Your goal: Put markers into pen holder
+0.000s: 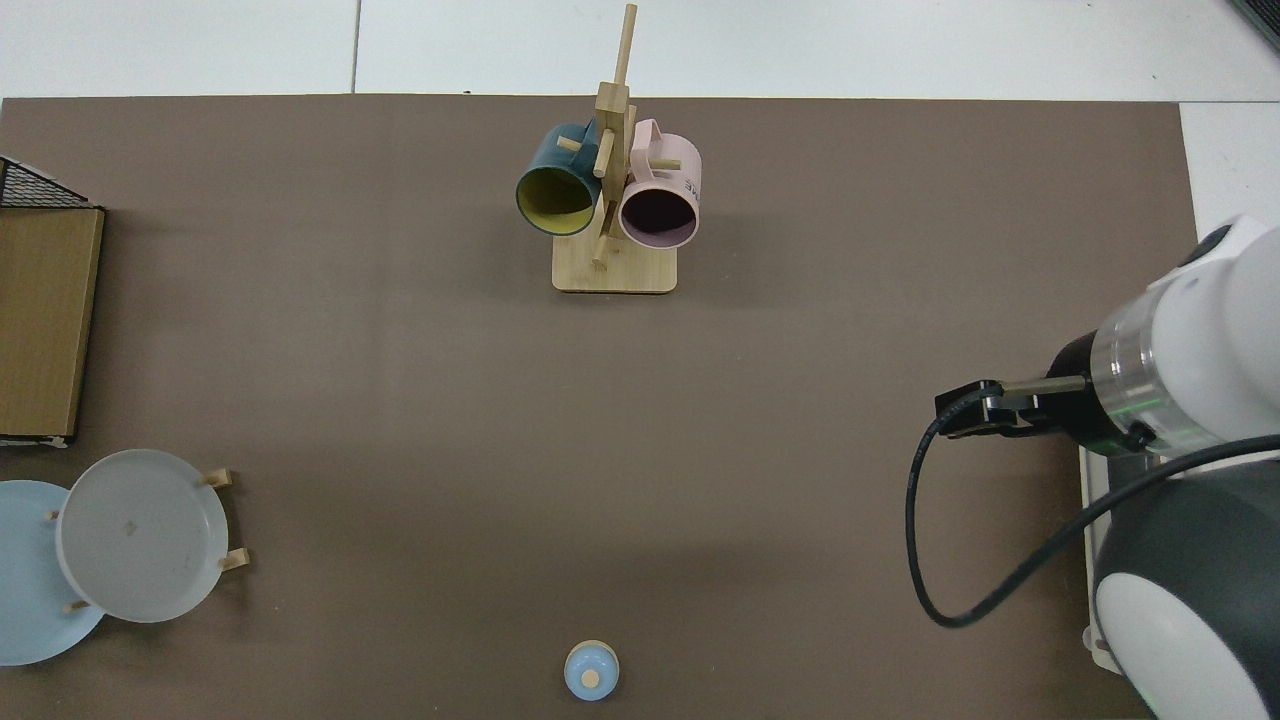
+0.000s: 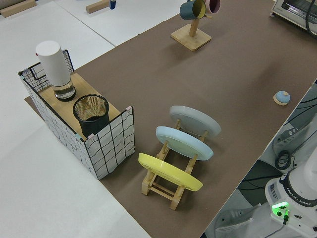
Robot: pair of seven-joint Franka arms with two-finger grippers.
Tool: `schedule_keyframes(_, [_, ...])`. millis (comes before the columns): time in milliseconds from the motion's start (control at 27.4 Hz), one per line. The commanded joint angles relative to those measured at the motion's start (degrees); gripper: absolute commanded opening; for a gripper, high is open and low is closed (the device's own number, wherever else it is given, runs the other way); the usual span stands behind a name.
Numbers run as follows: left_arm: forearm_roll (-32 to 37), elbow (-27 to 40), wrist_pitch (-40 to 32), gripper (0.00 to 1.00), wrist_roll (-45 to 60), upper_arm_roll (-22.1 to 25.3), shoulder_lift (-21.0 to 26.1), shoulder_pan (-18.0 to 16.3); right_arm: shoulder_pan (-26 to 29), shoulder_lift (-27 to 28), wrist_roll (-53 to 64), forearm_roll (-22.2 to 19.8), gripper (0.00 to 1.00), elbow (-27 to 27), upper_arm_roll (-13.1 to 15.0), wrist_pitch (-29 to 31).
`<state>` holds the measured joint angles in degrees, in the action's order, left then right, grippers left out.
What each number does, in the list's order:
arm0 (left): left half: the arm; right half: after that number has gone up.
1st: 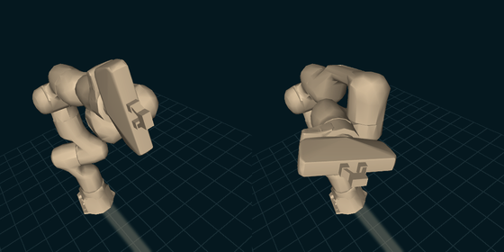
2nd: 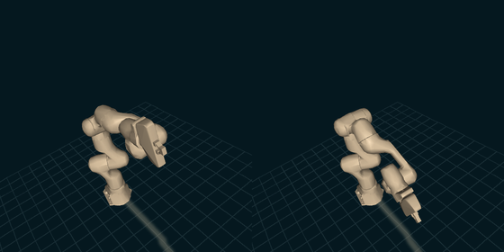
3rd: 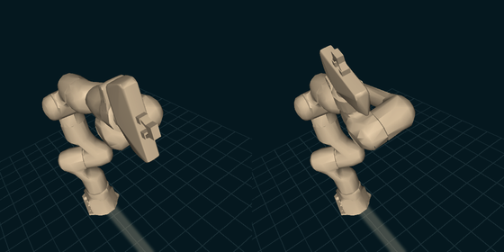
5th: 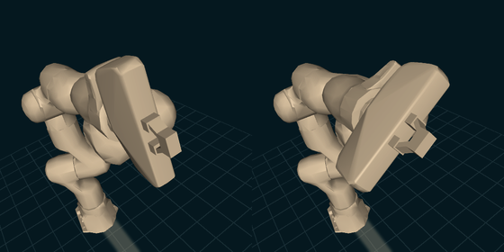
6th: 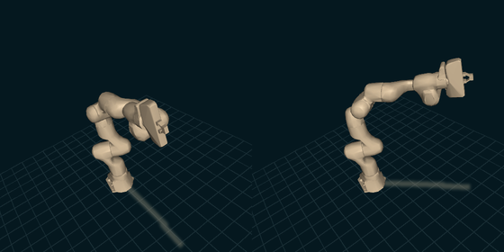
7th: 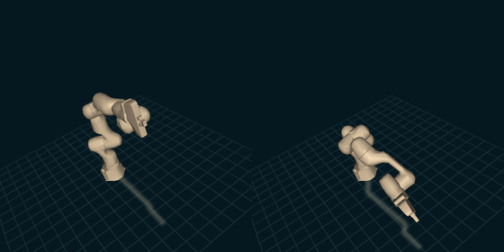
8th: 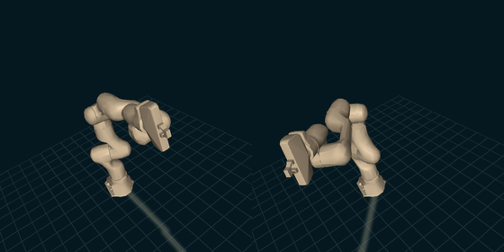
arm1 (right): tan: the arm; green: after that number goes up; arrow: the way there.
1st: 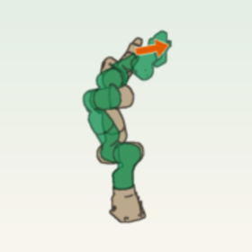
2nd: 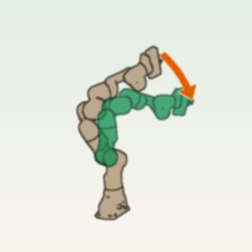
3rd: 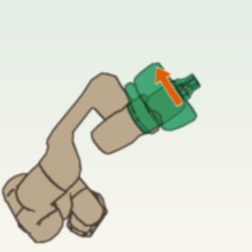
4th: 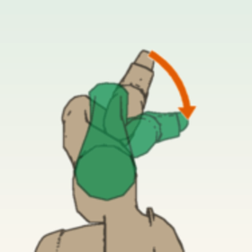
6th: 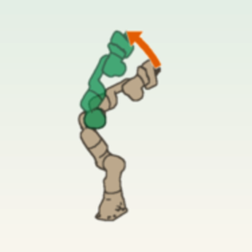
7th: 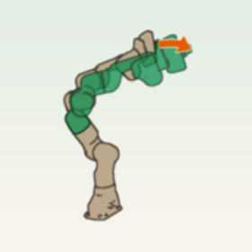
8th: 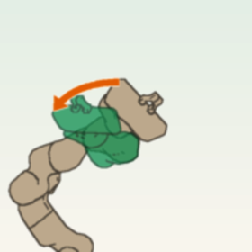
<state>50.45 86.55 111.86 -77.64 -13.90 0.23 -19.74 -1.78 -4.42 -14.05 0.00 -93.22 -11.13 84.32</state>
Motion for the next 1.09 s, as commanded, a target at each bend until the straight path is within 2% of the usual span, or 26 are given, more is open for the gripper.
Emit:
schedule_keyframes(0, [5.09, -1.21, 2.05, 0.00, -4.09, -0.87, 1.96, -0.48, 1.95, -0.59, -0.45, 1.32, 1.00, -1.53, -0.38, 4.27])
schedule_keyframes(146, [8.17, -1.21, 2.66, 0.00, -6.82, -0.87, 3.02, -1.26, 3.44, -0.42, -0.45, 1.50, 1.00, -2.32, -0.38, 8.31])
schedule_keyframes(401, [13.27, -1.12, 5.04, 0.00, -7.17, -0.95, 6.26, -3.11, 3.27, -0.33, 0.08, 1.94, 1.00, -2.40, -0.38, 8.94])
schedule_keyframes(546, [13.18, -1.12, 6.53, 0.00, -8.92, -0.96, 8.29, -4.95, 2.92, -0.33, 0.34, 1.94, 1.00, -2.32, -0.38, 8.94])
schedule_keyframes(1057, [13.36, -1.12, 8.11, 0.00, -14.90, -0.87, 11.72, -7.95, 3.36, 0.02, -0.27, 1.94, 1.00, -1.88, -0.38, 8.85])
